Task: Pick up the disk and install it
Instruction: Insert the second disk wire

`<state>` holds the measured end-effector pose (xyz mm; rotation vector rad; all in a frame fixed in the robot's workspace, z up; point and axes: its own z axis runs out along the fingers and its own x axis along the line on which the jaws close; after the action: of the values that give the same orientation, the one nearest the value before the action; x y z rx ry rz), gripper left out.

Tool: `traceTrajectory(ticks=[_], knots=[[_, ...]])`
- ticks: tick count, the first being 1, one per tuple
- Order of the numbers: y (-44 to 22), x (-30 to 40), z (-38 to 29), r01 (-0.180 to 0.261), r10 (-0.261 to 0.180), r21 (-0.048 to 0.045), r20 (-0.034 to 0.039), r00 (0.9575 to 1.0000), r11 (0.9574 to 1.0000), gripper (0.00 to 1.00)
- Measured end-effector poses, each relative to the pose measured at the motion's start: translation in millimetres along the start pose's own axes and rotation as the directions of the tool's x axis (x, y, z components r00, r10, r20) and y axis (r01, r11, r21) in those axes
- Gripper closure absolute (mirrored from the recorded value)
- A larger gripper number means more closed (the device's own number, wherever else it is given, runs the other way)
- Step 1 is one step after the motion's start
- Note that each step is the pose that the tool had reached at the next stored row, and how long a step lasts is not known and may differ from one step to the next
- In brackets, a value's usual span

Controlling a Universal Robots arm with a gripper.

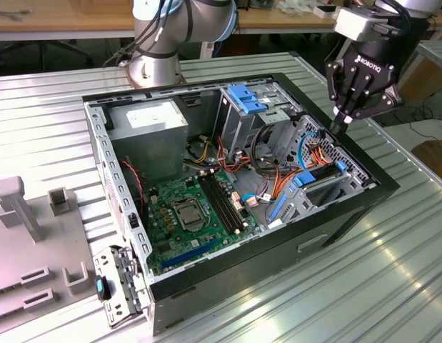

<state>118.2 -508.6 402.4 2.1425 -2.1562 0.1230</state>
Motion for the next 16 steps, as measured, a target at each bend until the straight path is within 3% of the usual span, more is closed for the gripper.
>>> traceTrajectory(ticks=[1,2,5,11,16], knots=[[0.3,-1.7,-0.3,0.0,0.0,0.0,-0.0002,1.0,1.0,0.89],[0.6,-3.8,-0.5,0.0,0.0,0.0,-0.0004,1.0,1.0,0.76],[0.8,-17.1,-1.9,0.0,0.0,0.0,-0.001,1.0,1.0,0.58],[4.6,-30.9,7.6,0.0,0.0,0.0001,-0.0008,1.0,1.0,0.58],[4.6,-33.6,13.0,0.0,0.0,0.0001,-0.0016,1.0,1.0,0.58]])
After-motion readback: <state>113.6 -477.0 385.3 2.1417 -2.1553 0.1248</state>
